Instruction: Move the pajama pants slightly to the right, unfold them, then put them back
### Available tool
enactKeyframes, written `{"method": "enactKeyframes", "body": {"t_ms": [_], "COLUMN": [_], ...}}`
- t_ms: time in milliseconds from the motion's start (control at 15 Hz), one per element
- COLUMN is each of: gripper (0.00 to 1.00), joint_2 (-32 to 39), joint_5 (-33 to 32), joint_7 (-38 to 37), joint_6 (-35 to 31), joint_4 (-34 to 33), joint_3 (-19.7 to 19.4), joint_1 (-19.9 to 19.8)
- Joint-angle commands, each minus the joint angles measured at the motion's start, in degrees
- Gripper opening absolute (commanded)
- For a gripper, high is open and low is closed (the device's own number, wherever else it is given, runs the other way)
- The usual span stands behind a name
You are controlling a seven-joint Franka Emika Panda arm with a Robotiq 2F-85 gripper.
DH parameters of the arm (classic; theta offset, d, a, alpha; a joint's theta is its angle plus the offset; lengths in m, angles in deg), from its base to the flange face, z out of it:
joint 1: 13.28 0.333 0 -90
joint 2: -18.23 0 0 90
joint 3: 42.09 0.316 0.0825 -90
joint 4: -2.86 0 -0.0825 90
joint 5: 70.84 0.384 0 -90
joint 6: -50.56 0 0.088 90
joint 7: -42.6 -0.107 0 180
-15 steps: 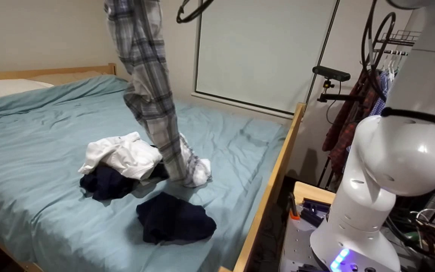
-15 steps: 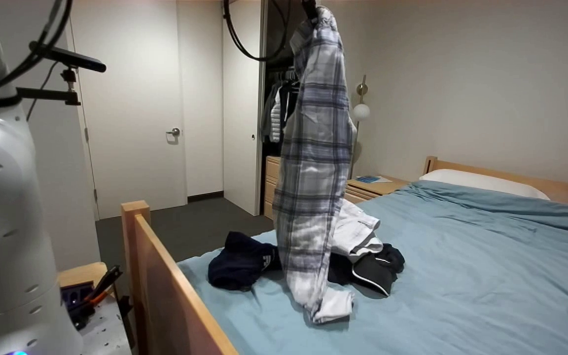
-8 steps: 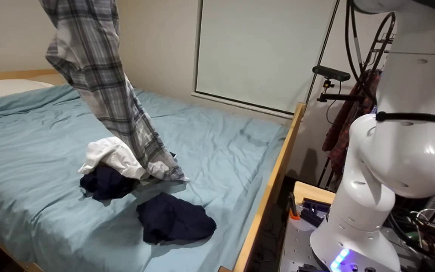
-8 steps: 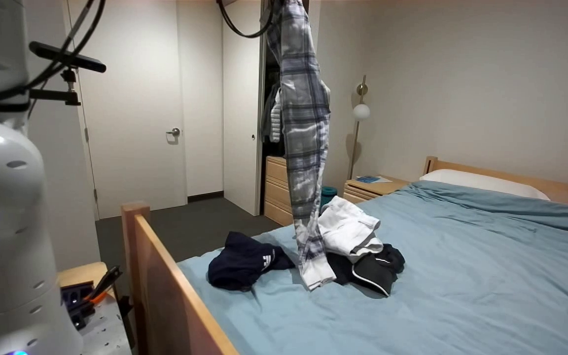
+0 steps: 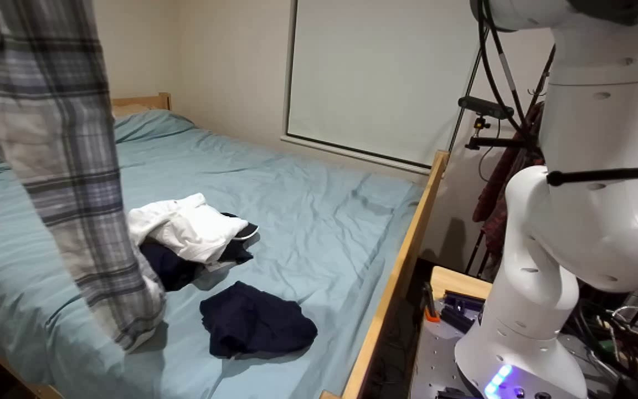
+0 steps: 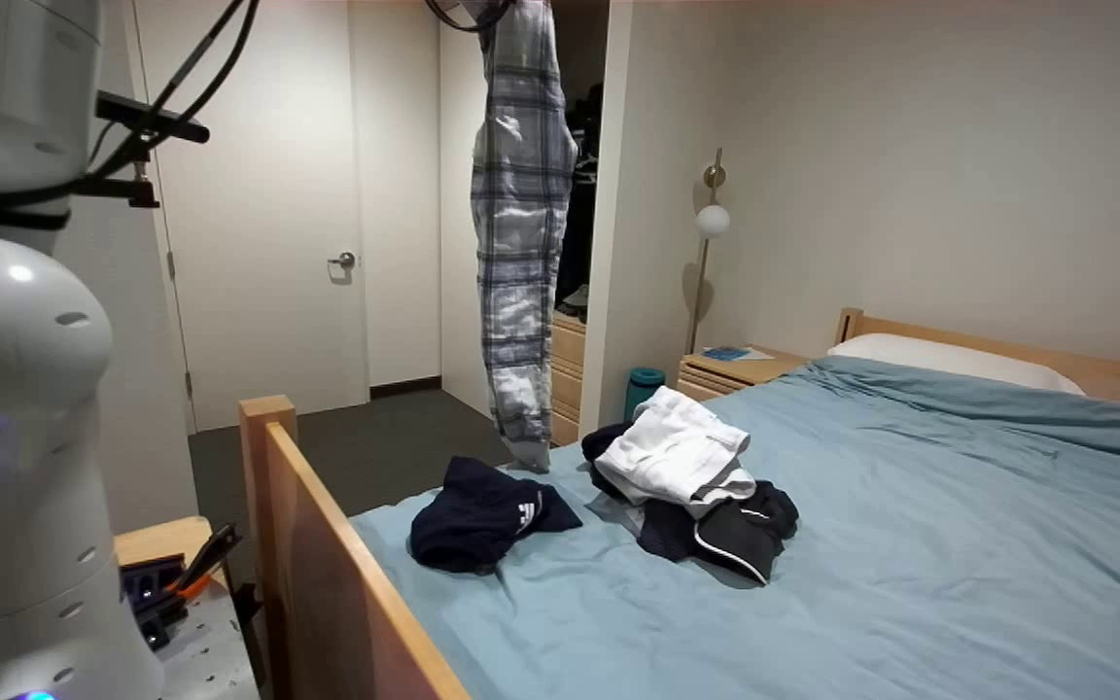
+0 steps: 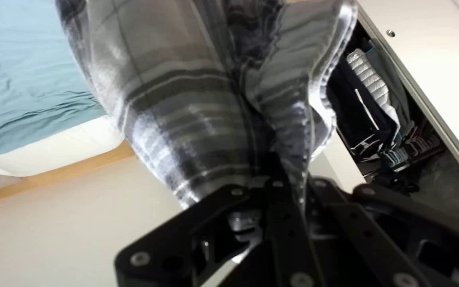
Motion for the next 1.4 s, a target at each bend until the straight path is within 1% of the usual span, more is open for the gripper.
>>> {"method": "enactKeyframes", "body": {"t_ms": [0,67,133,200,533,600,733,867,1000,1067,1133,1333], "gripper": [0.03,0.03,0.03,0.03,0.03,0.03,0.03,0.03,0.03,0.03,0.03,0.03], "joint_2": [3.70,3.84,3.39,2.82,-0.65,-1.36,-3.41,-5.82,-8.07,-9.44,-10.84,-14.02], "joint_5": [0.98,1.21,2.01,1.07,1.43,0.99,2.42,6.06,7.82,7.53,6.80,9.19], "joint_7": [4.34,4.28,3.42,2.32,3.82,4.70,9.93,15.23,18.55,19.18,19.91,22.89], "joint_6": [3.42,4.75,6.73,8.06,19.32,21.65,27.48,32.25,34.61,34.41,33.58,28.95], "joint_4": [-7.42,-7.50,-6.44,-5.02,1.84,3.32,7.22,11.89,16.97,20.19,23.49,32.71], "joint_3": [0.00,-0.65,-1.61,-3.21,-9.78,-10.95,-12.35,-13.58,-15.53,-16.67,-17.74,-20.94], "joint_1": [-0.29,-1.24,-3.12,-4.67,-14.78,-16.50,-20.22,-24.02,-26.99,-28.04,-28.99,-32.01]}}
